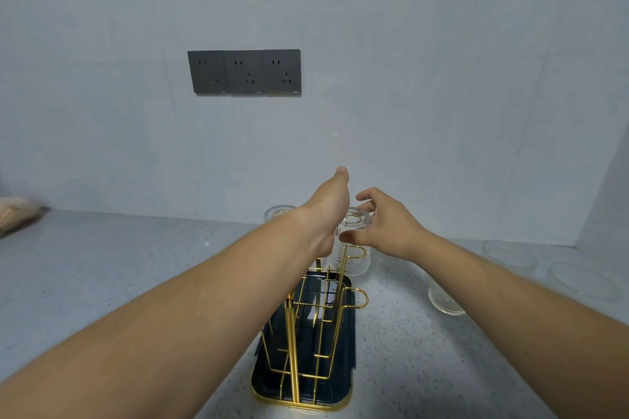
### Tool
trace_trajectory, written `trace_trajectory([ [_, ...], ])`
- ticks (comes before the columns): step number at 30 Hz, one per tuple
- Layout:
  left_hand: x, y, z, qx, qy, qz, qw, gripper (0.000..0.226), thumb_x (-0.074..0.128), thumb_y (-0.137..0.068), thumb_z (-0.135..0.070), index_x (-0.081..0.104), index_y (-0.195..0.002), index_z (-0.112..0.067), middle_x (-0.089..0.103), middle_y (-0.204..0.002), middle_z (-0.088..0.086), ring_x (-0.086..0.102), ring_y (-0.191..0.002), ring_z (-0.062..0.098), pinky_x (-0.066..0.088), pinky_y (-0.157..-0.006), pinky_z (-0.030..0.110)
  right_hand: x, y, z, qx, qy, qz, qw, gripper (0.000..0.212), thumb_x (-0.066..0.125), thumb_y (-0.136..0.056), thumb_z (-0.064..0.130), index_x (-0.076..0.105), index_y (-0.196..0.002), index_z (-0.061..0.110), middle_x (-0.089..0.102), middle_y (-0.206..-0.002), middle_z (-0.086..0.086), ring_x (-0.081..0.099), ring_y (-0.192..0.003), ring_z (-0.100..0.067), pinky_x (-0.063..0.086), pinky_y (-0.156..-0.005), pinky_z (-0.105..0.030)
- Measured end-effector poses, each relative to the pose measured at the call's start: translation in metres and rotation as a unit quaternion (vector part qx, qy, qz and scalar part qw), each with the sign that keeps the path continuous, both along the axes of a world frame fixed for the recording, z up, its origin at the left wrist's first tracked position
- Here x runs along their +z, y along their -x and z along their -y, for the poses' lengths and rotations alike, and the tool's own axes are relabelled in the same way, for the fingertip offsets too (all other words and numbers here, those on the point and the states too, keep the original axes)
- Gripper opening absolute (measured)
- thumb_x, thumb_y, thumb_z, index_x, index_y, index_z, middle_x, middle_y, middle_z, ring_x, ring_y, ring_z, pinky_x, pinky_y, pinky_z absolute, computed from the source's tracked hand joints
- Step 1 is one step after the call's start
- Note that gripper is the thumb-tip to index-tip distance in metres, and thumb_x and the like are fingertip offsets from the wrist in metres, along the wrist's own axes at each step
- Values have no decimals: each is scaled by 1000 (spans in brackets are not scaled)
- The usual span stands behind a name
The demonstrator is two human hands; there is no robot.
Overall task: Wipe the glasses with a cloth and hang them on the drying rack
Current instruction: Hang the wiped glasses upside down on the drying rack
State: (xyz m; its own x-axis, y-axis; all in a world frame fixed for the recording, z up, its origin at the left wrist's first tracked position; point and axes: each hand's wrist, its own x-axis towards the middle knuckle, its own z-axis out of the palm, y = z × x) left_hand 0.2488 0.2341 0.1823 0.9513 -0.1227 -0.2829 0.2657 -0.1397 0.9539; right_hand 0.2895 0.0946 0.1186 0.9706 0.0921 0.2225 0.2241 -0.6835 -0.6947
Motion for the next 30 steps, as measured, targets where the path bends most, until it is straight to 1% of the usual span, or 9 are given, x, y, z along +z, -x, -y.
trace_trajectory([
  [4, -2, 1, 1, -2, 0, 1, 1000, 74, 25, -108, -60, 12, -166, -16, 13, -173, 16, 12, -160, 31, 14, -126, 50, -2, 1, 1, 2, -7, -1, 1000, 86, 91, -72, 36, 43, -142, 21, 59, -125, 2, 61, -105, -16, 44, -71, -16],
  [7, -2, 3, 2, 2, -3, 5, 1000, 73, 27, -108, -60, 15, -165, -15, 14, -172, 16, 14, -160, 30, 16, -125, 50, -3, 1, 1, 2, -11, -1, 1000, 86, 91, -72, 36, 44, -142, 21, 60, -126, 2, 63, -105, -16, 46, -73, -20],
  [13, -3, 6, 1, -1, -3, 9, 1000, 74, 29, -107, -60, 16, -165, -16, 15, -172, 16, 15, -159, 31, 17, -125, 51, -4, 0, 2, 8, -12, -12, 1000, 91, 90, -73, 38, 39, -148, 23, 59, -132, -1, 63, -112, -19, 50, -91, -30],
  [16, -3, 8, 0, 0, -11, 15, 1000, 77, 32, -106, -63, 19, -165, -16, 17, -172, 13, 17, -159, 31, 19, -125, 49, -4, 1, 2, 8, -6, -18, 1000, 94, 90, -74, 40, 37, -150, 23, 57, -135, -1, 60, -114, -18, 46, -91, -28],
  [21, -3, 14, 1, -14, -11, 47, 999, 75, 35, -105, -64, 22, -164, -20, 18, -173, 10, 18, -159, 30, 19, -125, 47, -3, 11, 11, -5, -1, -7, 1000, 97, 90, -72, 45, 36, -151, 25, 57, -138, 4, 58, -117, -16, 47, -94, -30],
  [24, -2, 20, 1, -18, -13, 70, 997, 80, 41, -100, -69, 25, -163, -23, 21, -172, 6, 20, -158, 28, 21, -125, 49, 1, 28, 24, -20, 1, 16, 1000, 90, 88, -74, 46, 41, -148, 28, 56, -131, 9, 57, -115, -13, 46, -91, -28],
  [27, 0, 31, 1, -5, -52, 116, 992, 98, 45, -89, -80, 21, -164, -21, 29, -168, 5, 28, -154, 29, 29, -117, 47, 6, 53, 47, -46, 4, 62, 997, 74, 85, -78, 44, 48, -141, 30, 61, -123, 12, 60, -106, -7, 53, -91, -30],
  [29, 4, 49, 6, -2, -64, 165, 984, 89, 44, -96, -72, 16, -164, -20, 31, -166, 5, 32, -151, 27, 32, -105, 41, 6, 75, 68, -73, -2, 81, 994, 61, 83, -82, 40, 53, -134, 30, 63, -116, 16, 62, -102, -4, 56, -91, -33],
  [30, 5, 57, 9, -5, -62, 199, 978, 83, 44, -99, -68, 19, -163, -21, 30, -166, 3, 35, -149, 25, 31, -102, 37, 6, 87, 79, -87, -6, 86, 992, 55, 82, -83, 37, 56, -130, 31, 64, -112, 16, 64, -100, -4, 56, -90, -33],
])
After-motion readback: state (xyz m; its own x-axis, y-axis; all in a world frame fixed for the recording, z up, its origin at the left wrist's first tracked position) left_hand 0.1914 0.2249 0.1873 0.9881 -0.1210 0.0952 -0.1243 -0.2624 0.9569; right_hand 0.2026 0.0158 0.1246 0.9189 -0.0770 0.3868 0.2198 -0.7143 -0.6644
